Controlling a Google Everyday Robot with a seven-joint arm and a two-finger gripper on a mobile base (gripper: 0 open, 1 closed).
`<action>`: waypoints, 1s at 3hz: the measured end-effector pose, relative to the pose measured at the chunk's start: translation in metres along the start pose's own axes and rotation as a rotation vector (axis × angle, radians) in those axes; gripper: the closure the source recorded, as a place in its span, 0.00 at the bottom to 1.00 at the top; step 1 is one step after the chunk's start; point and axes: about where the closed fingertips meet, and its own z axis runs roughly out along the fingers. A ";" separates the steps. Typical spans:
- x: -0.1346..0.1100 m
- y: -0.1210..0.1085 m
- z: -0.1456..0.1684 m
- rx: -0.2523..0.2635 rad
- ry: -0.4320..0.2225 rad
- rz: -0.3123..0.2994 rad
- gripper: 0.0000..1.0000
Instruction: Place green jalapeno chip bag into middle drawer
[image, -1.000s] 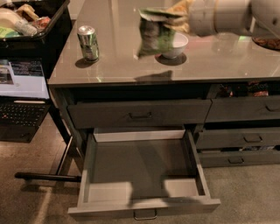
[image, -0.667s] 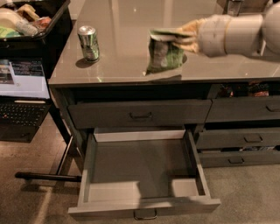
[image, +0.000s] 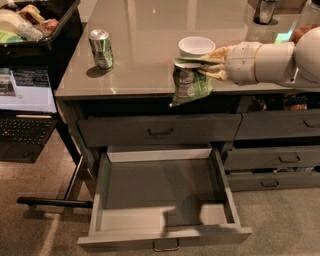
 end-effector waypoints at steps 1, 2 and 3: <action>-0.002 0.029 0.005 -0.044 -0.010 0.018 1.00; 0.010 0.078 0.006 -0.117 -0.010 0.064 1.00; 0.029 0.123 0.015 -0.199 -0.003 0.118 1.00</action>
Offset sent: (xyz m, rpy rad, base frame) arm -0.0753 0.0090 -0.1184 -0.0168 0.2244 0.0748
